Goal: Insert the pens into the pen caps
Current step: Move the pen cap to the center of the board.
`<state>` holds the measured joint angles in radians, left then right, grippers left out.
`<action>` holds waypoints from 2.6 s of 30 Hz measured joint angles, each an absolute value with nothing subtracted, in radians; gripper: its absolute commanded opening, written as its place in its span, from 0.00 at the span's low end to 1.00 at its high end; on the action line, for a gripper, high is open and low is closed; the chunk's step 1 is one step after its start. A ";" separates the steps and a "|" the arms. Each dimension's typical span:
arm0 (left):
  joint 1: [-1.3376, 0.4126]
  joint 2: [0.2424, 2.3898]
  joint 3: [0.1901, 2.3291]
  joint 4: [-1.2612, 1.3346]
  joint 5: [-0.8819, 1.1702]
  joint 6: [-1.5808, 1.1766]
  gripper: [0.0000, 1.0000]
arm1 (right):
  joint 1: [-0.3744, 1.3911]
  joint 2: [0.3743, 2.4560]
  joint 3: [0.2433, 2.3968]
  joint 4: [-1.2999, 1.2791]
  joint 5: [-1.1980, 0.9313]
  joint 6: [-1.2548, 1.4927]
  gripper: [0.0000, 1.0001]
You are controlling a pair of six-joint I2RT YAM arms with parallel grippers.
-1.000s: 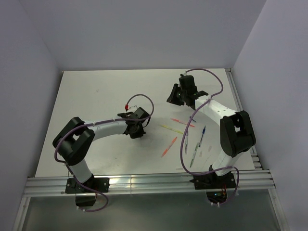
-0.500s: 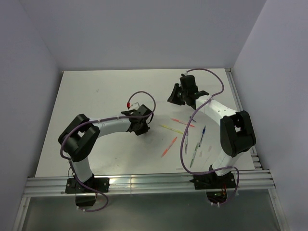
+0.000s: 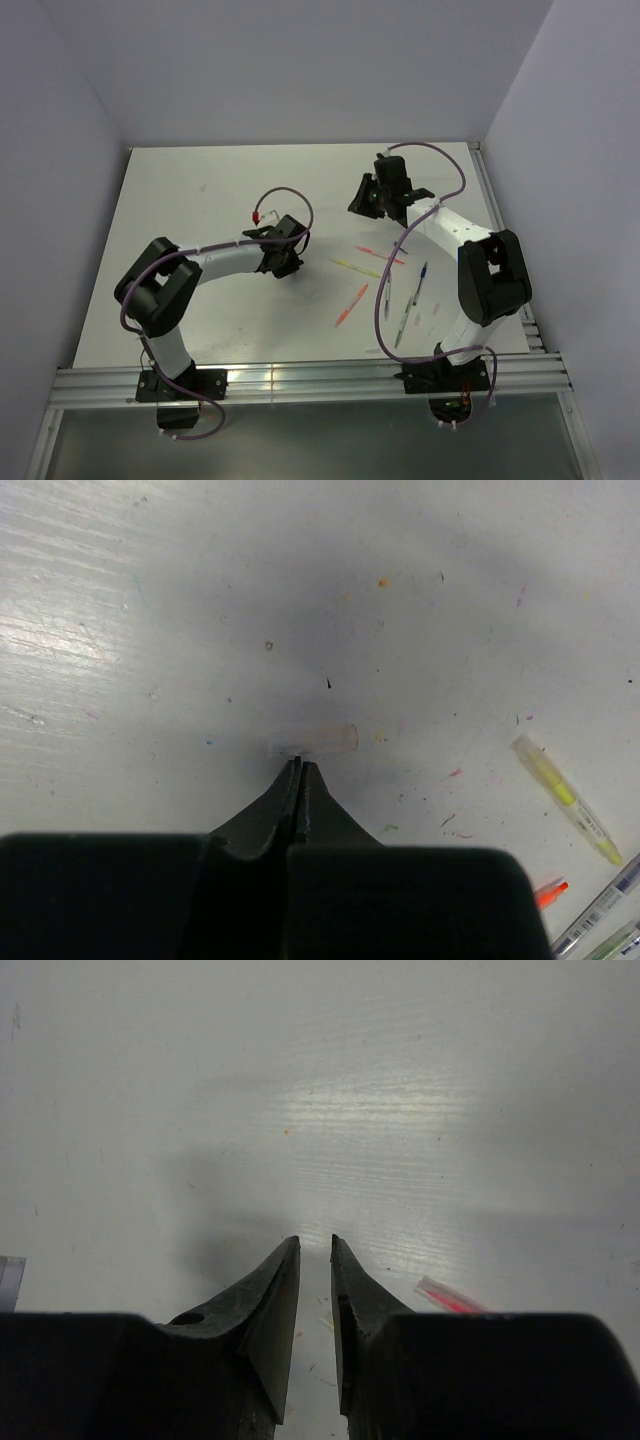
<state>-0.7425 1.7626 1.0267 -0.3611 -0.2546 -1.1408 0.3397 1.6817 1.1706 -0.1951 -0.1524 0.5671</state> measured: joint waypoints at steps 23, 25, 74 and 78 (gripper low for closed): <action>-0.686 1.774 1.035 -0.352 -0.313 -1.118 0.06 | 0.339 1.695 1.171 -0.195 -0.156 0.567 0.26; -0.685 1.779 1.042 -0.352 -0.316 -1.115 0.06 | 0.339 1.700 1.171 -0.195 -0.160 0.567 0.26; -0.650 1.803 1.060 -0.310 -0.308 -1.119 0.12 | 0.522 2.053 1.332 -0.010 -0.412 0.617 0.10; -0.645 1.804 1.060 -0.305 -0.300 -1.119 0.12 | 0.539 2.079 1.343 -0.015 -0.408 0.622 0.08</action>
<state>-0.6445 1.8038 1.0595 -0.3054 -0.3000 -1.1187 0.5392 2.0792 1.3434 -0.0154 -0.4076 0.6216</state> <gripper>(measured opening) 0.121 0.087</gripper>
